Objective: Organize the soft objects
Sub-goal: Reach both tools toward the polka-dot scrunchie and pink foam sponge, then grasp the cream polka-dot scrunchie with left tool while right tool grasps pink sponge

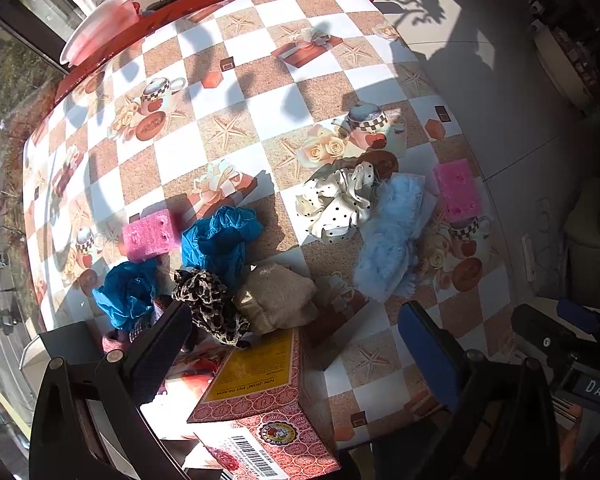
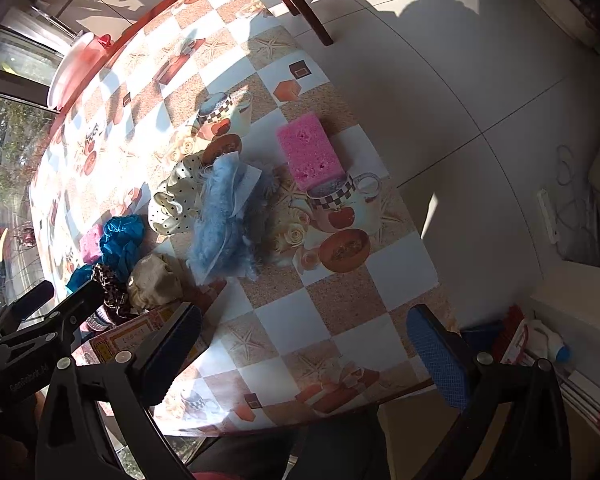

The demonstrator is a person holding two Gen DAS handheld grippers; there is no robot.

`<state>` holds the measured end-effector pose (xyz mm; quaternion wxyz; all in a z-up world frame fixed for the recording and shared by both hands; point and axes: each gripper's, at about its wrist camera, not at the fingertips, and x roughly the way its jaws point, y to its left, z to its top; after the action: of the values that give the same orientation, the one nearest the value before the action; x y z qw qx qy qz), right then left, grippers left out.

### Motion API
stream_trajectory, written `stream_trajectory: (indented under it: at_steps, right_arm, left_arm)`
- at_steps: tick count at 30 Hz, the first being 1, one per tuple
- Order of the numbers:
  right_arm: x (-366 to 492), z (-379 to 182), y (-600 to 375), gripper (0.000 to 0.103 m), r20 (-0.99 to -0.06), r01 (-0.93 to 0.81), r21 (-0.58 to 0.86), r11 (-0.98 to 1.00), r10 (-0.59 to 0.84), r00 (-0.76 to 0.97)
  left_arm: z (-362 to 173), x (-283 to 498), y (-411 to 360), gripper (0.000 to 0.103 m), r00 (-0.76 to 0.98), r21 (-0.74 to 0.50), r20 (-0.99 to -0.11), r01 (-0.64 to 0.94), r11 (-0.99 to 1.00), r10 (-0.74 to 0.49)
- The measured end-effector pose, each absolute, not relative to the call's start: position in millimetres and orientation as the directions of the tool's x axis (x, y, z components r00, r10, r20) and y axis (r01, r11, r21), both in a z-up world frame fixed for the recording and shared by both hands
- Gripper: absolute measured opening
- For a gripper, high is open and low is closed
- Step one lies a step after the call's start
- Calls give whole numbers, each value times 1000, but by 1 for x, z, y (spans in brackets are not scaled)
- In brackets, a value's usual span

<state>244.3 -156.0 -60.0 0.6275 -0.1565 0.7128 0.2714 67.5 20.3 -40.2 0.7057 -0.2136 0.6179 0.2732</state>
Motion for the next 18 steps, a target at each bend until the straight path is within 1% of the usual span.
stream_trajectory:
  at_steps: [8,13,18]
  right_arm:
    - [256,-71,-155,103,-986,-584,153,797,88,-139]
    - [266,-80,-152,103,-991,-607,120,785,64,-114]
    - [275,-90,-147,103,-993,-619,110,778,59,-102]
  left_arm:
    - [-62,89,29,103,-18,121,-990,-628,769,141]
    - [-86,110,42,103,-80,140,-990,-617,774,115]
    - [-122,130,53,103,-167,161,-983,-594,788,75]
